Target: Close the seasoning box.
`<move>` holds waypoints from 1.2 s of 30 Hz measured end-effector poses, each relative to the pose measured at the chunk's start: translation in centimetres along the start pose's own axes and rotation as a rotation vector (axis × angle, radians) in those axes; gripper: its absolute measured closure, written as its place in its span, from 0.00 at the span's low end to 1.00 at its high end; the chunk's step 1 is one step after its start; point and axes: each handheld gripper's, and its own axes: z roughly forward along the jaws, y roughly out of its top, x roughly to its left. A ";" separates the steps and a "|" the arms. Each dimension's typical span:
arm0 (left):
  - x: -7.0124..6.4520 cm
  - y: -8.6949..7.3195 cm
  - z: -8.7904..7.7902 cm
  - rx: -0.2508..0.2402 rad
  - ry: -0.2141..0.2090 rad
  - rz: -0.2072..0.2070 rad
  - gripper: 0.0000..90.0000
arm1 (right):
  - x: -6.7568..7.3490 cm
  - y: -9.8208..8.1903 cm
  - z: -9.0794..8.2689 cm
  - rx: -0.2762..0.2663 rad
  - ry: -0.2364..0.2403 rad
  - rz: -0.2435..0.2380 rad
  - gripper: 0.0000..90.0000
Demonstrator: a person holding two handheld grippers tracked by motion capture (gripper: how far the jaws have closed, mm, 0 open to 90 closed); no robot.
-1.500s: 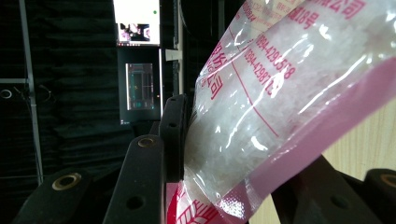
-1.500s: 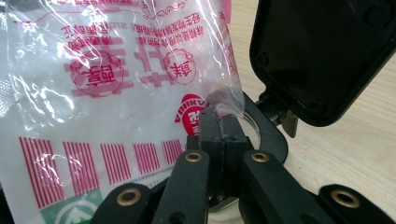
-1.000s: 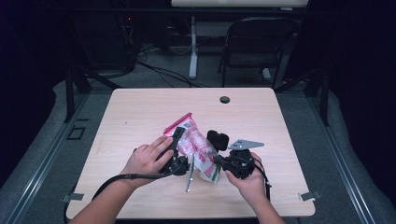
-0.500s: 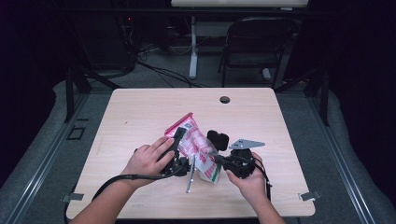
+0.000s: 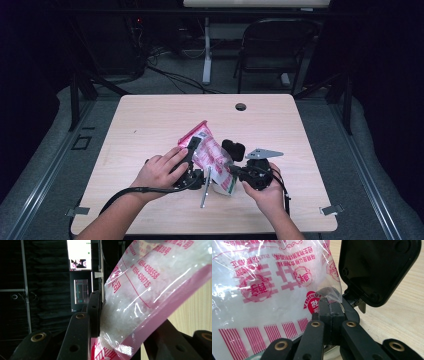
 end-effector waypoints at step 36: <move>-0.5 -0.3 0.1 0.019 -0.022 0.033 0.77 | 0.3 0.1 -0.4 -0.012 -0.016 -0.008 1.00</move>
